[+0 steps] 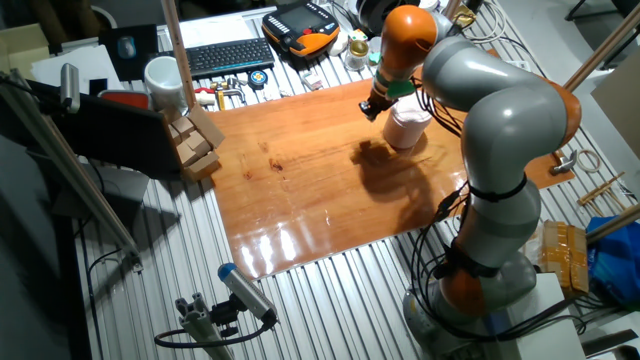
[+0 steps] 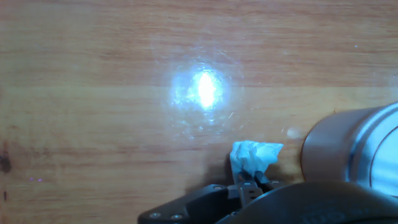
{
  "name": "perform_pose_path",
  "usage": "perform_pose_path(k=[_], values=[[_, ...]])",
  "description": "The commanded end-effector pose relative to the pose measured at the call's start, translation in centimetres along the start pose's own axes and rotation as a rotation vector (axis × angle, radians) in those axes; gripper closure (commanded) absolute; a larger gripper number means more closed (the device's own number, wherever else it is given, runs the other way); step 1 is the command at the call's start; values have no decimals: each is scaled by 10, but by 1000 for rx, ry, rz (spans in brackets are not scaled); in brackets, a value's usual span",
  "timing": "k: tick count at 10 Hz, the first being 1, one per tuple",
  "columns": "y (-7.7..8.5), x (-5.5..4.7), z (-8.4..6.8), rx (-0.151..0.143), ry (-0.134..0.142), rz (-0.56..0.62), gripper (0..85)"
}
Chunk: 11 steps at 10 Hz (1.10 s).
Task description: Put the garbage in the trash can
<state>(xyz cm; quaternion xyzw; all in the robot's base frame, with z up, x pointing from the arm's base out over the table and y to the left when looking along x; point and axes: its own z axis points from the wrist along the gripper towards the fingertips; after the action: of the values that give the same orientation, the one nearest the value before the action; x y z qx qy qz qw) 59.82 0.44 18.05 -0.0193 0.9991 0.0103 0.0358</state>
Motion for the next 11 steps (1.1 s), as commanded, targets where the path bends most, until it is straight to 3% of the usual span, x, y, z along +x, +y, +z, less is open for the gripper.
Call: perform_pose_path(k=[1,2,5,7,11], values=[[0,0,0,-4,-3,4,850],[0,0,0,-15,-8,40,850],[0,0,0,-41,13,97,850],[0,0,0,-7,-7,87,850],[-2,0,0,1,16,25,850]])
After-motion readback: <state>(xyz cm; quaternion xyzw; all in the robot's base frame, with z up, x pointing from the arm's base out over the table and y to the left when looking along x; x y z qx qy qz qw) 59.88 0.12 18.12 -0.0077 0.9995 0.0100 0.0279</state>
